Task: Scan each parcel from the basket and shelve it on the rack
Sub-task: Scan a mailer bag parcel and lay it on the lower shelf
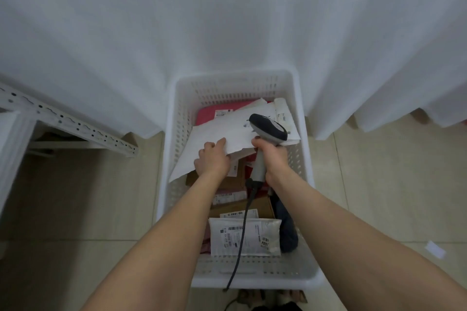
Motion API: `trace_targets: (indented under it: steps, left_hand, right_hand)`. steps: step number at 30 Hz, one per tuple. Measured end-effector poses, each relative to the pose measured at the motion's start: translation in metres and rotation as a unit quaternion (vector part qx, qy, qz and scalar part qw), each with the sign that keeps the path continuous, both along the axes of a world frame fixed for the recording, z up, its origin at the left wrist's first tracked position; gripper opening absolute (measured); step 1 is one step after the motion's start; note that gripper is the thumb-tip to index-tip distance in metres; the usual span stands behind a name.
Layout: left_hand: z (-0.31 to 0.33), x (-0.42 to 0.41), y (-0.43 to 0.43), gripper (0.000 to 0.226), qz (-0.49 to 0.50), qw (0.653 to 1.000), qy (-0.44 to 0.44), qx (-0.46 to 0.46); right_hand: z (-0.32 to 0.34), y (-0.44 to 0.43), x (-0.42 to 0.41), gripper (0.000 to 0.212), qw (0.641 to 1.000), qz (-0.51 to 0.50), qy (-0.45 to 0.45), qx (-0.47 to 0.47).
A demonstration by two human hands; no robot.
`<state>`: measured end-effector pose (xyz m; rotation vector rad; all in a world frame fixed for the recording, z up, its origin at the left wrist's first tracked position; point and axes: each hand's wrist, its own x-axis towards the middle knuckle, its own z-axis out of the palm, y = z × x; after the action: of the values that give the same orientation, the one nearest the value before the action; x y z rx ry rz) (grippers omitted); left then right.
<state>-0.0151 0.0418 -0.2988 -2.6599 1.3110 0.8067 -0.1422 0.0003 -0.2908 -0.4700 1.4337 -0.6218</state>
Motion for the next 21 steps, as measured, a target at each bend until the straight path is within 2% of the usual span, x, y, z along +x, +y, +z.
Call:
trace_targets:
  steps: [3, 6, 12, 14, 17, 21]
  left_hand:
    - [0.059, -0.001, -0.001, 0.038, -0.006, 0.999, -0.041, -0.035]
    - [0.123, 0.001, 0.001, 0.034, 0.003, 0.997, -0.055, -0.061]
    - [0.247, 0.013, 0.010, 0.034, 0.009, 0.996, -0.045, -0.080]
    - [0.287, 0.015, 0.014, 0.034, -0.004, 0.995, -0.029, -0.095]
    - [0.346, 0.014, 0.020, 0.035, -0.039, 0.992, 0.003, -0.116]
    - [0.417, 0.010, 0.031, 0.032, -0.116, 0.980, 0.038, -0.159]
  right_hand:
    - [0.058, 0.002, 0.000, 0.031, 0.999, 0.028, -0.010, -0.027]
    - [0.119, 0.004, -0.003, 0.011, 0.998, 0.052, -0.036, -0.029]
    - [0.246, 0.016, -0.008, 0.011, 0.995, 0.052, -0.082, -0.029]
    - [0.286, 0.021, -0.007, 0.013, 0.996, 0.034, -0.072, -0.040]
    - [0.342, 0.031, -0.001, 0.030, 0.997, 0.007, -0.060, -0.057]
    - [0.406, 0.043, 0.012, 0.043, 0.997, -0.012, -0.031, -0.072]
